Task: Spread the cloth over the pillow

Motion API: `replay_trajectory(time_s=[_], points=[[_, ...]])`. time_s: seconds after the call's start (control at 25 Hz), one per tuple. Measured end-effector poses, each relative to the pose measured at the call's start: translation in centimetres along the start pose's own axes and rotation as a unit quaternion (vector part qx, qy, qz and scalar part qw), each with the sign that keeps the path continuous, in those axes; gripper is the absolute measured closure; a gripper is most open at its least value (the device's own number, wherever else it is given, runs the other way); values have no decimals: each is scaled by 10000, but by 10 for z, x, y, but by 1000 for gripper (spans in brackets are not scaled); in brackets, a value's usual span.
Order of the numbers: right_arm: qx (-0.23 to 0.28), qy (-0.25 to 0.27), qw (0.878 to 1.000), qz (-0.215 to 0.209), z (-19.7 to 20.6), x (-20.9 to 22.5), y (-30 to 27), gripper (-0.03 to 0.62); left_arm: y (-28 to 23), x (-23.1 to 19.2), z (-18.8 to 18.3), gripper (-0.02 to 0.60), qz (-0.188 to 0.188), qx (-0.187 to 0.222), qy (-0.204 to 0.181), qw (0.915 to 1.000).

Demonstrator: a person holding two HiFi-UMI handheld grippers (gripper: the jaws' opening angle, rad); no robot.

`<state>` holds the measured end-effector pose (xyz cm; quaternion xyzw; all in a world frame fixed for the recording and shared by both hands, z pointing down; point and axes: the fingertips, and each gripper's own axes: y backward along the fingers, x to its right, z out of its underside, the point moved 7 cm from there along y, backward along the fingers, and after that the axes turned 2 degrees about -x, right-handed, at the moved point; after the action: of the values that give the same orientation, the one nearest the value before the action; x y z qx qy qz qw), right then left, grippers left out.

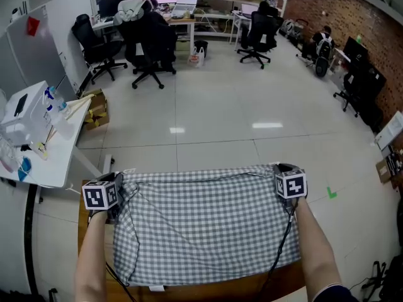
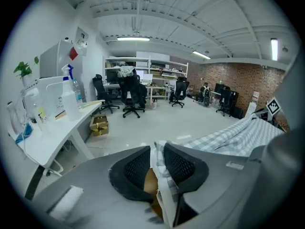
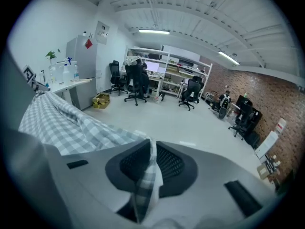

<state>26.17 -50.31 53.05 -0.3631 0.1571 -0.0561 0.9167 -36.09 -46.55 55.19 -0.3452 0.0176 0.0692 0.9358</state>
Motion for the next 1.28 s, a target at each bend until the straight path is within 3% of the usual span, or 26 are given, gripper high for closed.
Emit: replay_trajectory(time_s=[0.16,0.28,0.4,0.44,0.48,0.72,0.92,1.08,1.28], points=[[227,-375,9987,247,-2,15,11,444,15,-7,-8,448,145,243,253,9993],[183,-399,9983,386,-1,18,14,431,20,-10,-11,448,402,297,665,9965],[170,-509,9981,314,0,19,16,431,24,-28,-7,467,22,216,891,9958],[169,-512,9981,287,0,20,17,433,27,-34,-5,513,-136,185,905,9956],[167,-494,9983,264,0,20,19,431,29,-39,-3,520,-237,159,887,9956],[263,-501,9980,276,-4,27,31,433,47,-17,-12,520,-183,278,223,9992],[273,-564,9975,314,-5,27,34,435,58,30,-21,514,409,337,-691,9962],[303,-542,9975,332,-9,24,35,436,59,45,-23,502,616,348,-862,9938],[305,-459,9980,314,-12,32,41,436,55,43,-16,502,537,208,-942,9939]])
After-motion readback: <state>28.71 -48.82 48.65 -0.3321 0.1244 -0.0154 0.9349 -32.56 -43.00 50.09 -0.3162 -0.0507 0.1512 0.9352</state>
